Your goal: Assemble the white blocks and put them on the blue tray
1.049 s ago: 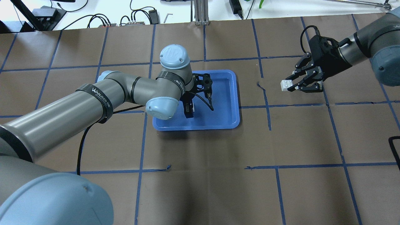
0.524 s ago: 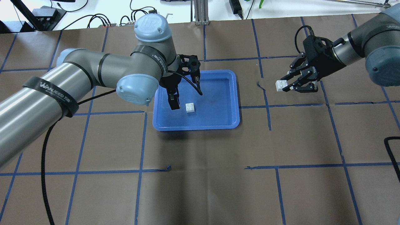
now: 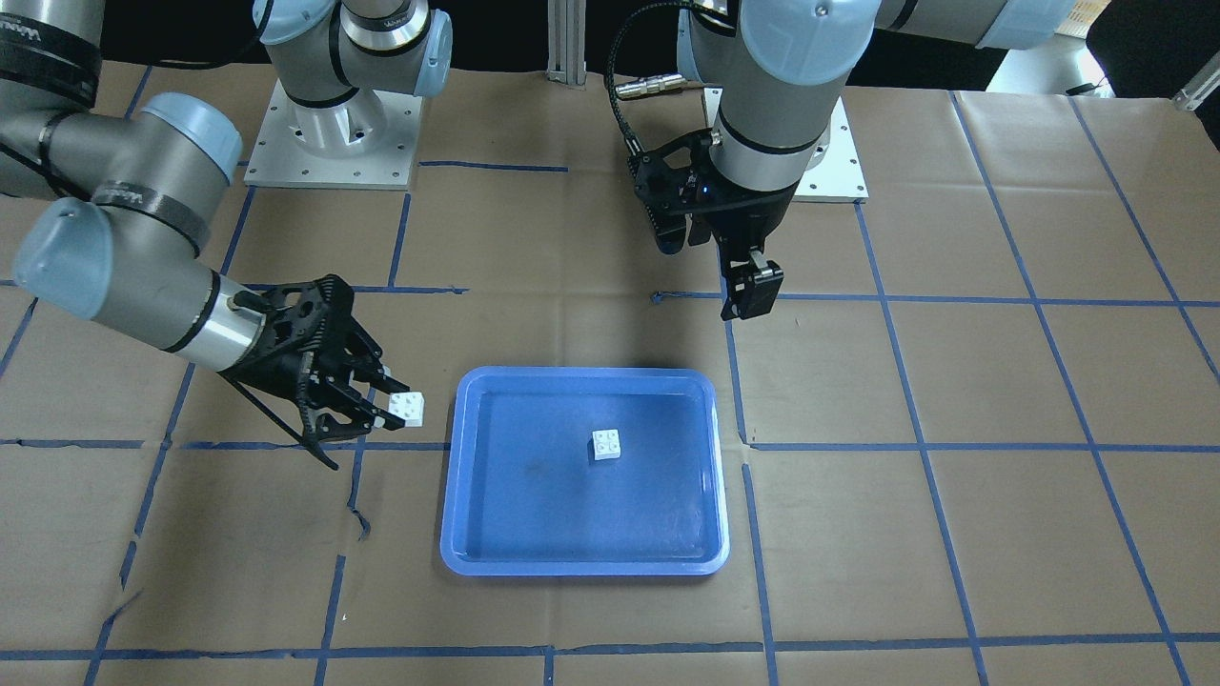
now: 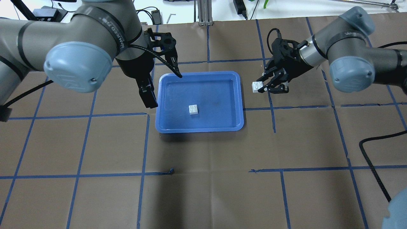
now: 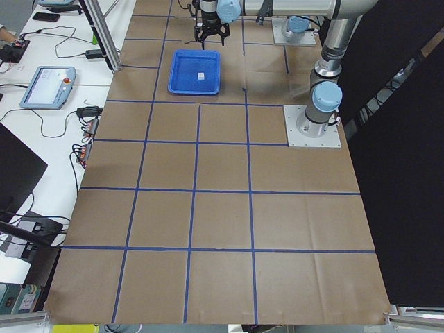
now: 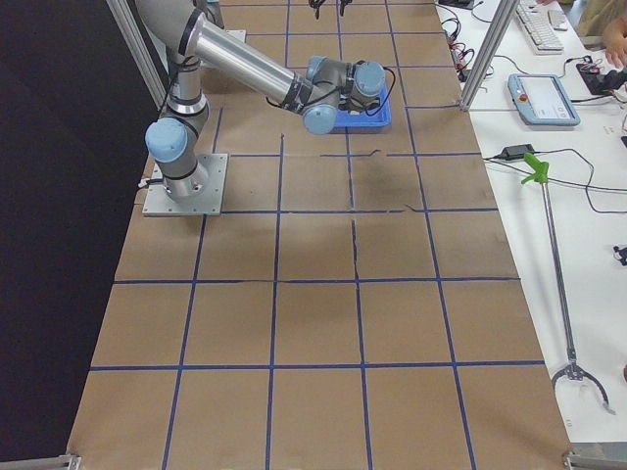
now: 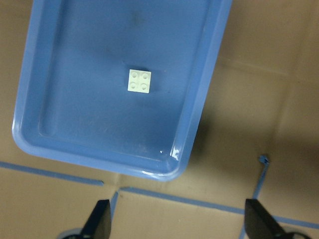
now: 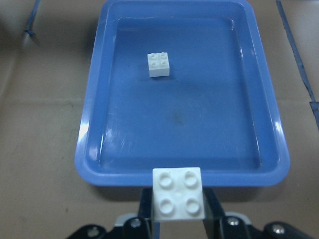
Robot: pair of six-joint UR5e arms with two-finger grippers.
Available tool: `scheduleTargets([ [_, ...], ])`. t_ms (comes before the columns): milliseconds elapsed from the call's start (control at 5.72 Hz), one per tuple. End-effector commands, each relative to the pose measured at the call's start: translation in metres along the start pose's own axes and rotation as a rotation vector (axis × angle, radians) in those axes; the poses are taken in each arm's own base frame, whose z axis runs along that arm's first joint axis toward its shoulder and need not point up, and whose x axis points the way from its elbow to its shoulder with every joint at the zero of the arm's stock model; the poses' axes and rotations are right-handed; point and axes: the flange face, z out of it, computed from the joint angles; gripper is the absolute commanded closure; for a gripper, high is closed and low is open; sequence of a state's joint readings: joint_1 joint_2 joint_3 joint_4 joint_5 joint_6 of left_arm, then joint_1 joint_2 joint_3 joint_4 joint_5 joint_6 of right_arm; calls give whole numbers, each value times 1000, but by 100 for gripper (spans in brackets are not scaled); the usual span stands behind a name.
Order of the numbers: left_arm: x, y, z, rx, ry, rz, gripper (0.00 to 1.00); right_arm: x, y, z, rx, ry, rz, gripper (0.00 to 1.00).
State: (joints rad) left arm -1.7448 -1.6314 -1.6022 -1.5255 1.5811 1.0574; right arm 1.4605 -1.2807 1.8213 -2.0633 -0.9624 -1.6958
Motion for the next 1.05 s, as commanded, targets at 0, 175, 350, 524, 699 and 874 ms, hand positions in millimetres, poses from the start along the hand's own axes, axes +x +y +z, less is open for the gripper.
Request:
scheduleTargets([
  [0,24,19,-42,35,-67,-166,2,12,-34,78,15,55,48,82],
  [175,34,22,-43,33,-57,-367,1,14,-43,122,24,82,61,82],
  [350,37,22,-44,40,-58,-583,1,10,-52,151,26,89,59,82],
  [524,38,24,-46,48,-63,-817,1,6,-55,164,24,72,56,82],
  [699,40,30,-51,38,-100,-991,1,5,-54,170,22,63,55,81],
  [874,43,33,-55,50,-103,-1101,1,1,-56,186,21,50,40,81],
])
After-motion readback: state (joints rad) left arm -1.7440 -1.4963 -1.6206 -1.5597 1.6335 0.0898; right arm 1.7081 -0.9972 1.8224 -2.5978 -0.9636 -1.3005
